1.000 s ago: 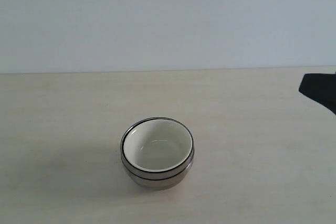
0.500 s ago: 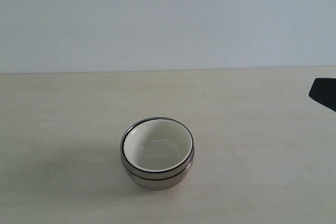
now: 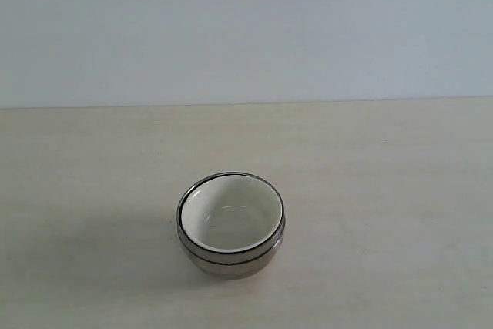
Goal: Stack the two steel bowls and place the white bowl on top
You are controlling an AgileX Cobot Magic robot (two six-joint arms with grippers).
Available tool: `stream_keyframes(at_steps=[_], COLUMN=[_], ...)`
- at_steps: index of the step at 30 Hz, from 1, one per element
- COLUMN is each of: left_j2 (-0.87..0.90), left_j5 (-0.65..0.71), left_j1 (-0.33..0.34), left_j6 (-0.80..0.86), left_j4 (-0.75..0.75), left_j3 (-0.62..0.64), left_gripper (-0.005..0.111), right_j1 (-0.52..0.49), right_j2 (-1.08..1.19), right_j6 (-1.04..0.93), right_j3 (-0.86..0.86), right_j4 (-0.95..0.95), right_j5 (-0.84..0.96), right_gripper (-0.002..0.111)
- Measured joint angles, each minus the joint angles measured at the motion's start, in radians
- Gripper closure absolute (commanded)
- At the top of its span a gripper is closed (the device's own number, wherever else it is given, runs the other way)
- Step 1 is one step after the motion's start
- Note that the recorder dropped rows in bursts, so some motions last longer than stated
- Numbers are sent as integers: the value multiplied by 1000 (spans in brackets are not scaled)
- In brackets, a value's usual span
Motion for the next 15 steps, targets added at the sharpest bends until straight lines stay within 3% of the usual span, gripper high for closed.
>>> stream_keyframes(at_steps=[7, 15], left_j2=[0, 0], left_j5=[0, 0], left_j1=[0, 0], left_j6=[0, 0], left_j4=[0, 0], left_j3=[0, 0], left_gripper=[103, 103], right_j1=[-184, -265], right_j2=[-218, -346], right_j6=[-47, -74], right_j3=[195, 372], right_j4=[-10, -12], right_j5=[-75, -147], right_gripper=[108, 108])
